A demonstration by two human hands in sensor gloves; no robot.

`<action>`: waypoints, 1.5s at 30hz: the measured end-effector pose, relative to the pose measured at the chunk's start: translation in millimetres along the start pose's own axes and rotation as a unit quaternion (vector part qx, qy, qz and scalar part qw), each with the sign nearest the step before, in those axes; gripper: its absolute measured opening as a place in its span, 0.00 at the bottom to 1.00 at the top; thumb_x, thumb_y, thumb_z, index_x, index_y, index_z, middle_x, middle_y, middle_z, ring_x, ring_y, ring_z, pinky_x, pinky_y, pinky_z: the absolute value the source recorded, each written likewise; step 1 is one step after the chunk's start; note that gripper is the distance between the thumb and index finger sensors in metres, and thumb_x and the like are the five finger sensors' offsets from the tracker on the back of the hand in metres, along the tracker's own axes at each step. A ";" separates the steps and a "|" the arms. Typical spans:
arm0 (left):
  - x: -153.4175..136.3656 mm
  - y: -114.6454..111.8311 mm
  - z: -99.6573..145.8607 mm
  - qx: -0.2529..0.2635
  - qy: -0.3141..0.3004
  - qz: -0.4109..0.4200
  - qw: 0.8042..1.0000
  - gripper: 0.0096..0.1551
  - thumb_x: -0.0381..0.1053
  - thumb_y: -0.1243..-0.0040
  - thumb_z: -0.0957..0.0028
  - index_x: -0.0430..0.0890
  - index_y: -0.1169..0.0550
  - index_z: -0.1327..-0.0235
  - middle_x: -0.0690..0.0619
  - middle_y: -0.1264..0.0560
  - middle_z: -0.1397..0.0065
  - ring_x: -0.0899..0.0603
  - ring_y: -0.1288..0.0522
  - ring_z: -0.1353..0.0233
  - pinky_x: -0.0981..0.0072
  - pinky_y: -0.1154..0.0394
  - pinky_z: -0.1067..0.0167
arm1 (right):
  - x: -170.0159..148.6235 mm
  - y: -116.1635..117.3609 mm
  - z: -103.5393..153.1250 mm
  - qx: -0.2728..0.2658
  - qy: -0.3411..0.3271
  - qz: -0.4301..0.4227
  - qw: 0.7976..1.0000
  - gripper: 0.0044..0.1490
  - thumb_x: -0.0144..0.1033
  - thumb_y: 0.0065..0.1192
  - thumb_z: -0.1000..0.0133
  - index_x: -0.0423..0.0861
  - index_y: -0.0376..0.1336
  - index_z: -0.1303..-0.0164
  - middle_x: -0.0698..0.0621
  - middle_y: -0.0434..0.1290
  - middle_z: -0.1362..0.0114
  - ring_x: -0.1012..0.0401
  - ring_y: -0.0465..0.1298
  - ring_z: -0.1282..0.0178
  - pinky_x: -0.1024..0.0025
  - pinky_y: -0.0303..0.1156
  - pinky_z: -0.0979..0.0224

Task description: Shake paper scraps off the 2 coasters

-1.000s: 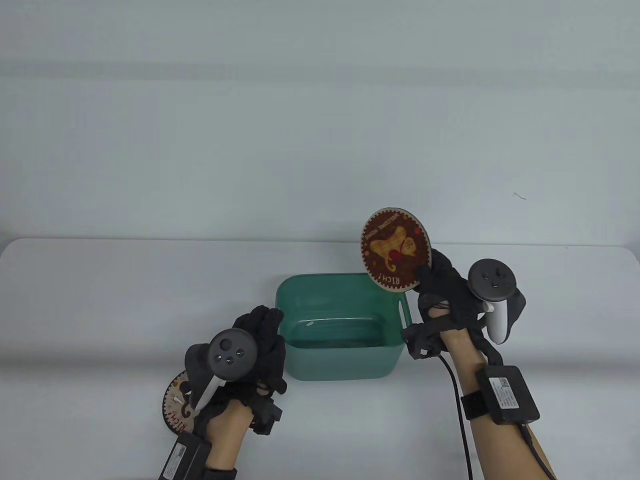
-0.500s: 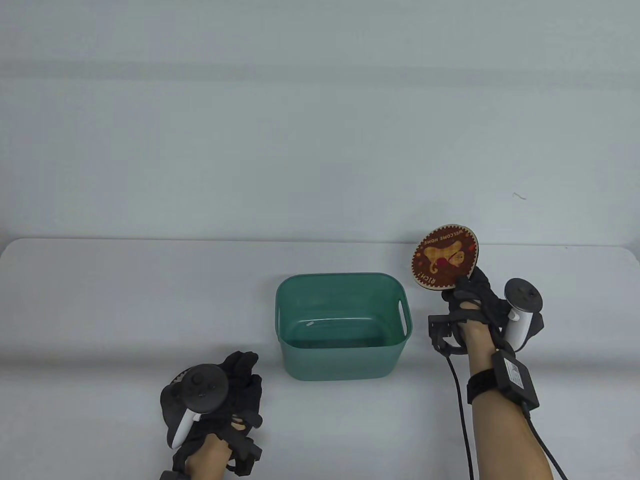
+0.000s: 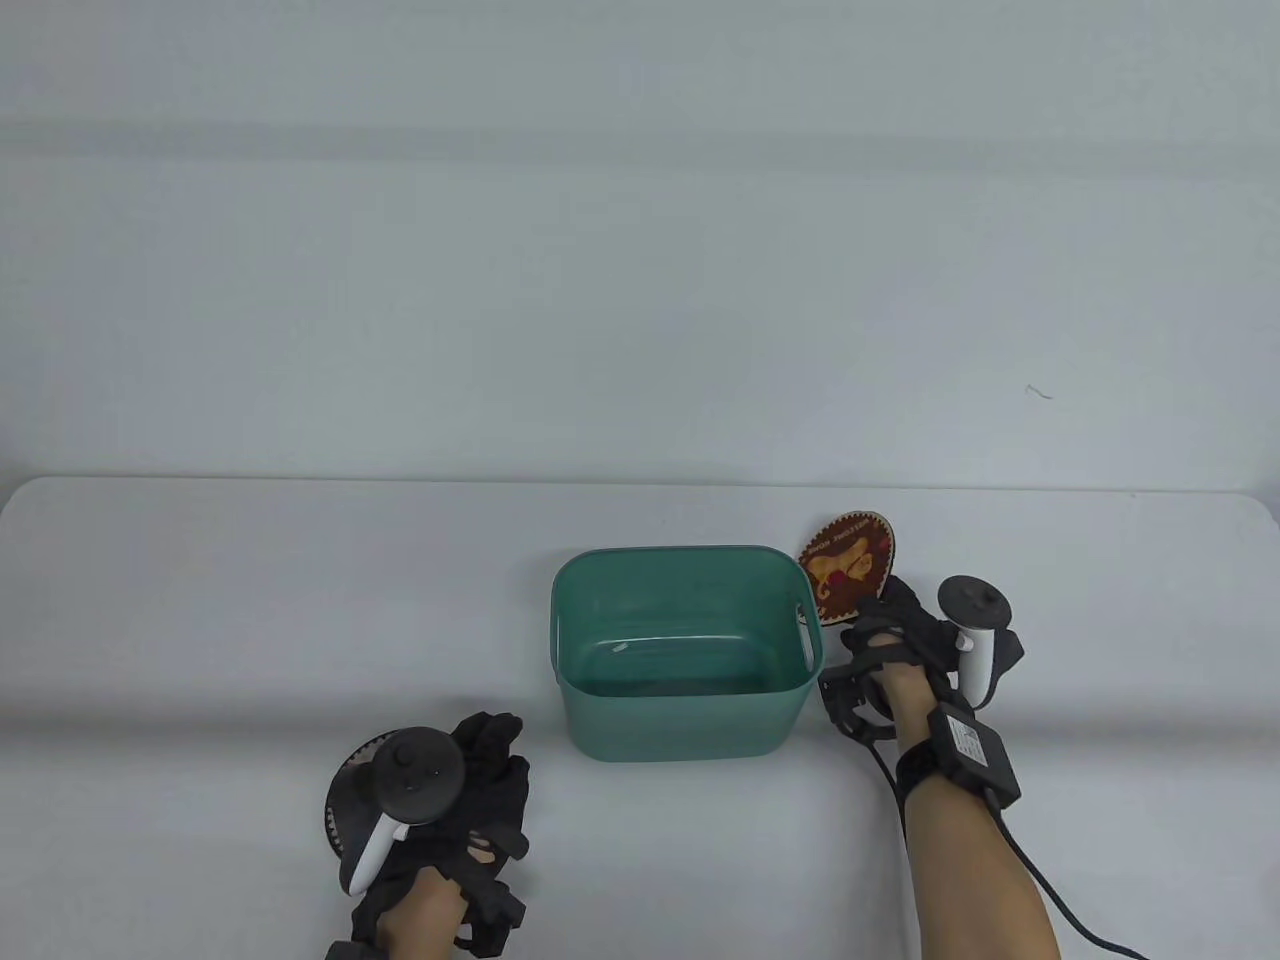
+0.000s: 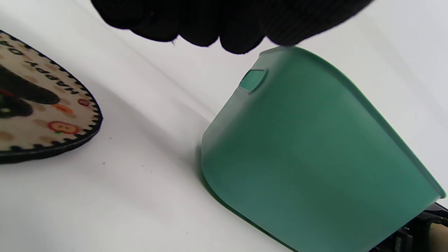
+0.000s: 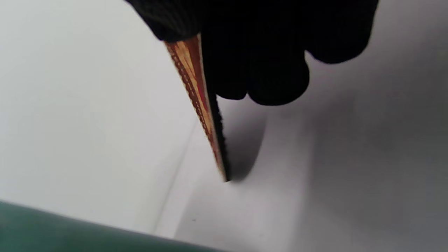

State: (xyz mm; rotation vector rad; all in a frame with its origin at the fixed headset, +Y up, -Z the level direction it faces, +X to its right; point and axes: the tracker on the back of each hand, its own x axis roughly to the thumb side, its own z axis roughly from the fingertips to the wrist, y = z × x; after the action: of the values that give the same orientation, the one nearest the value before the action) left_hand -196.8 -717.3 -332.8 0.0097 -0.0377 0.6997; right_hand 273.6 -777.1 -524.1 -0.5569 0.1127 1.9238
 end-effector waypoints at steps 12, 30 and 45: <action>-3.0 1.1 -1.1 -0.003 0.008 0.003 1.000 0.30 0.53 0.44 0.48 0.45 0.31 0.33 0.43 0.38 0.26 0.31 0.38 0.28 0.44 0.35 0.34 | -8.5 -12.6 8.0 -0.030 0.025 0.094 0.995 0.45 0.43 0.56 0.48 0.48 0.37 0.30 0.42 0.50 0.25 0.49 0.61 0.33 0.56 0.61 0.35; -17.4 12.7 -10.5 0.016 0.016 0.054 0.998 0.30 0.54 0.45 0.47 0.46 0.31 0.33 0.43 0.38 0.26 0.31 0.38 0.27 0.44 0.35 0.34 | 22.1 -43.0 140.9 -0.019 -0.169 0.035 0.985 0.38 0.44 0.56 0.48 0.49 0.45 0.31 0.45 0.54 0.26 0.50 0.62 0.31 0.54 0.61 0.32; -55.5 51.6 -4.2 0.079 0.084 0.079 0.990 0.34 0.56 0.42 0.48 0.46 0.36 0.30 0.43 0.44 0.24 0.31 0.45 0.25 0.44 0.39 0.32 | 3.4 9.5 213.5 0.137 -0.198 0.237 0.941 0.46 0.50 0.57 0.48 0.50 0.39 0.29 0.44 0.42 0.21 0.47 0.51 0.23 0.51 0.55 0.26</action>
State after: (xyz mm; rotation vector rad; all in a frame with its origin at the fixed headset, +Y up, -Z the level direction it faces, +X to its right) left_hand -272.3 -713.5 -339.3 0.0996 0.1803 0.8587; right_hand 194.1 -708.2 -338.0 0.0633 0.2709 2.3978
